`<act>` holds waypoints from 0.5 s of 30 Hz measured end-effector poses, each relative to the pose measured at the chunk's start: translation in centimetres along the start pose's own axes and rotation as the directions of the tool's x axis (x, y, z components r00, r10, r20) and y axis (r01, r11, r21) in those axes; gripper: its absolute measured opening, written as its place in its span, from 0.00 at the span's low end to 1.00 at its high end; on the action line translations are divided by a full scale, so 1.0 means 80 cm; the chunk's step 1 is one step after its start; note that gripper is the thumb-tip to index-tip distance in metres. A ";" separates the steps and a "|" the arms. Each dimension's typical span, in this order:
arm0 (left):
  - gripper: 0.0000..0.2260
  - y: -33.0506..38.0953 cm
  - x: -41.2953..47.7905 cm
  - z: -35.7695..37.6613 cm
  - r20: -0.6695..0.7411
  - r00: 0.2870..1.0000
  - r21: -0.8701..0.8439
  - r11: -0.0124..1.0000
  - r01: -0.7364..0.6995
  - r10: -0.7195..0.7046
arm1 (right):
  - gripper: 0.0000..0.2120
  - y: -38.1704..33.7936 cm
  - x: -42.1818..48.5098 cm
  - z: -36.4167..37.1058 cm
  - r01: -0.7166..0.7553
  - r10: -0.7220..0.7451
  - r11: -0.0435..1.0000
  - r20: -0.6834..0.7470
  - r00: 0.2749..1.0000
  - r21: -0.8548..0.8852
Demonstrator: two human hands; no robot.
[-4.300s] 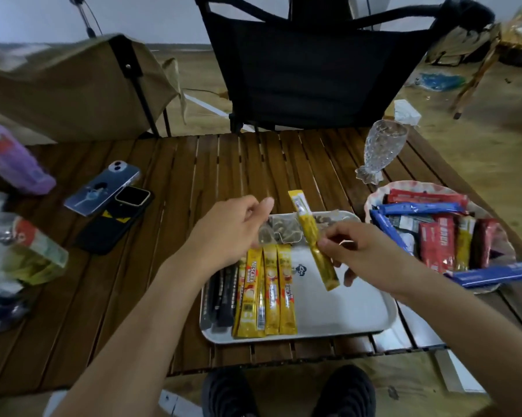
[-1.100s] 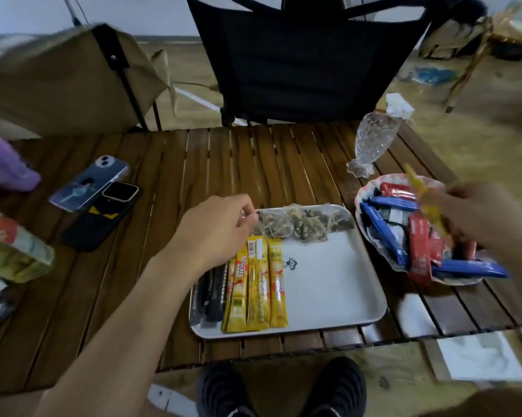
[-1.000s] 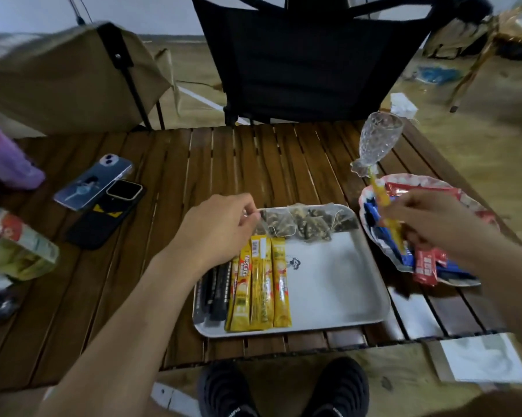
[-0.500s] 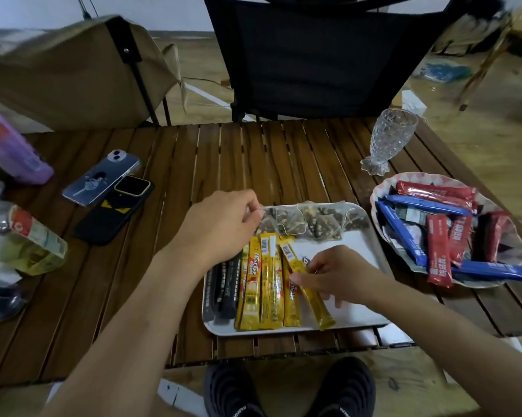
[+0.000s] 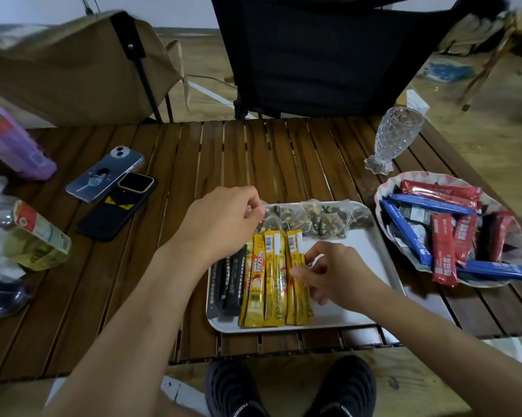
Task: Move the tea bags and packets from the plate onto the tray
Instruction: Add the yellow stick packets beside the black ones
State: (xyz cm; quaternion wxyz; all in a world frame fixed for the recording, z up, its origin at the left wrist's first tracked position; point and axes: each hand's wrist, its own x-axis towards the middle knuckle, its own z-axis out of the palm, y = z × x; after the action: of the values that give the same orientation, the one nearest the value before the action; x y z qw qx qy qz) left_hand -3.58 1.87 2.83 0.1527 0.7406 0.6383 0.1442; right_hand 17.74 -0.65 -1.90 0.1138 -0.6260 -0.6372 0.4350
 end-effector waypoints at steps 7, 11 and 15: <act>0.05 -0.001 0.000 0.000 0.008 1.000 0.005 1.000 0.003 -0.003 | 0.14 -0.001 0.002 0.000 -0.022 0.013 0.983 0.049 0.999 0.181; 0.05 -0.001 -0.001 0.000 0.009 1.000 -0.001 1.000 0.003 -0.003 | 0.14 -0.001 0.001 0.004 0.012 -0.015 0.981 0.015 1.000 0.192; 0.05 -0.001 -0.001 0.000 0.008 1.000 0.006 1.000 0.010 -0.010 | 0.14 0.000 0.002 0.010 0.065 -0.065 0.993 -0.009 0.998 0.099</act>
State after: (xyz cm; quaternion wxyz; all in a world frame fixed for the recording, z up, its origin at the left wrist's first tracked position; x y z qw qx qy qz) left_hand -3.64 1.79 2.80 0.1538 0.7386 0.6416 0.1384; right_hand 17.18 -0.83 -2.45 0.1608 -0.5996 -0.6345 0.4604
